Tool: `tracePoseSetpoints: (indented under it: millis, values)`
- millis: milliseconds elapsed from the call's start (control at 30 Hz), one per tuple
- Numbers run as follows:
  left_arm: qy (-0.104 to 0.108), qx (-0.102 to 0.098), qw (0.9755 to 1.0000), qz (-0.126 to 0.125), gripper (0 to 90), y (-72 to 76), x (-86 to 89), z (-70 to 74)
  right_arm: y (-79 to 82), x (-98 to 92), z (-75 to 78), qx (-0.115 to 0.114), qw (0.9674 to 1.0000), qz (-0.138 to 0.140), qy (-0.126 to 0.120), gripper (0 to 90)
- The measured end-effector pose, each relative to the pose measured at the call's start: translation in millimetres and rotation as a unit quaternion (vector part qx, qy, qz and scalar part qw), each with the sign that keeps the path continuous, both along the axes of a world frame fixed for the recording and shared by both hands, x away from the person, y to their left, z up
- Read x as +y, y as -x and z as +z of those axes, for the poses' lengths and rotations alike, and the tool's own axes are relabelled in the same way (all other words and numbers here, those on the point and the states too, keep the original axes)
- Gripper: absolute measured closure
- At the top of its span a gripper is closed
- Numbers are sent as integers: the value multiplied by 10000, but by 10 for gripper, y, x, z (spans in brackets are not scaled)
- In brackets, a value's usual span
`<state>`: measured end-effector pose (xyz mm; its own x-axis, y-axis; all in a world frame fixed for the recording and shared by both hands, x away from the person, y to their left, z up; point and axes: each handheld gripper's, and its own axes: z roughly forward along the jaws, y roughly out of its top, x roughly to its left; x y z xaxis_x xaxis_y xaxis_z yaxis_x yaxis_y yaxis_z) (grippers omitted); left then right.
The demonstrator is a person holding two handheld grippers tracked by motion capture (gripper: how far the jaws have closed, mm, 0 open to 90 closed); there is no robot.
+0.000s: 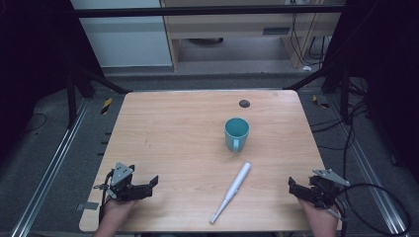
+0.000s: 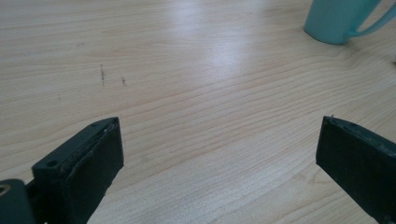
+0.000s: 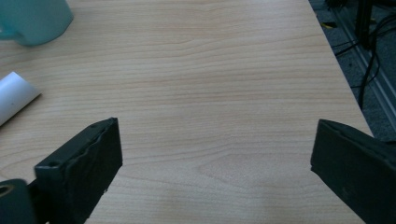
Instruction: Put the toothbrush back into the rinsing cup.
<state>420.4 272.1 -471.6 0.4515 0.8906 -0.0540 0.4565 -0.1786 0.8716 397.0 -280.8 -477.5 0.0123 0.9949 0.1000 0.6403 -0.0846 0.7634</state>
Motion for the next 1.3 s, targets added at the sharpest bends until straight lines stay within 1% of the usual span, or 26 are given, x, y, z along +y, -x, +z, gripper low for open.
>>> tracePoseSetpoints:
  millis: [133, 167, 400, 433, 467, 533, 600, 700, 767, 833, 933, 967, 1000, 1033, 1067, 1100, 1133, 1167, 1300]
  values:
    - [-12, -6, 10000, -6, 1, 5, -2, 2, 7, 1, 7, 48, 10000, -69, -40, 63]
    - [-14, -7, 10000, -6, 2, 5, -2, 2, 7, -1, 8, 67, 9999, -69, -74, 64]
    - [-8, -7, 10000, 1, 2, 3, 0, 1, 5, 6, 4, 118, 9999, -41, -97, 72]
    - [-12, -7, 10000, -1, 2, 4, -2, 1, 4, 15, 8, 173, 9997, -74, -125, 83]
    - [-12, -7, 10000, -1, 2, 4, -2, 1, 4, 15, 8, 173, 9997, -74, -125, 83]
    - [-22, -9, 10000, 0, 2, 5, -2, 1, 9, 42, 34, 229, 9995, -79, -215, 94]
    - [-24, -2, 10000, 1, 2, 5, -3, 1, 7, 71, 51, 253, 9994, -58, -211, 113]
    - [-10, -8, 10000, 2, 2, 7, -11, 0, -9, 132, 71, 352, 9993, -53, -146, 136]
    - [-9, -8, 10000, -1, 2, 7, -13, 0, -24, 190, 82, 469, 9988, -110, -49, 153]
    - [-14, -16, 10000, -13, 2, 9, -13, 3, -40, 237, 89, 529, 9986, -56, 13, 156]
    - [-5, -17, 10000, -10, 2, 13, -7, 7, -64, 317, 118, 616, 9981, 11, -17, 157]
    - [-5, -17, 10000, -10, 2, 13, -7, 7, -64, 317, 118, 616, 9981, 11, -17, 157]
    - [-4, -15, 10000, -10, 2, 13, -6, 7, -76, 348, 129, 641, 9979, 22, -39, 157]
    - [-1, -12, 10000, -12, 2, 11, -5, 7, -99, 410, 151, 706, 9974, 89, -70, 157]
    - [-1, -12, 10000, -12, 2, 11, -5, 7, -99, 410, 151, 706, 9974, 89, -70, 157]
    - [8, -13, 10000, -13, 2, 11, -5, 7, -122, 475, 172, 706, 9974, 146, -95, 157]
    - [8, -13, 10000, -13, 1, 11, -5, 7, -122, 475, 172, 706, 9974, 146, -95, 157]
    - [5, -16, 10000, -21, 2, 13, -2, 10, -146, 542, 189, 724, 9971, 233, -89, 167]
    - [33, -19, 10000, -11, 2, 16, -3, 12, -176, 678, 204, 762, 9963, 389, -68, 209]
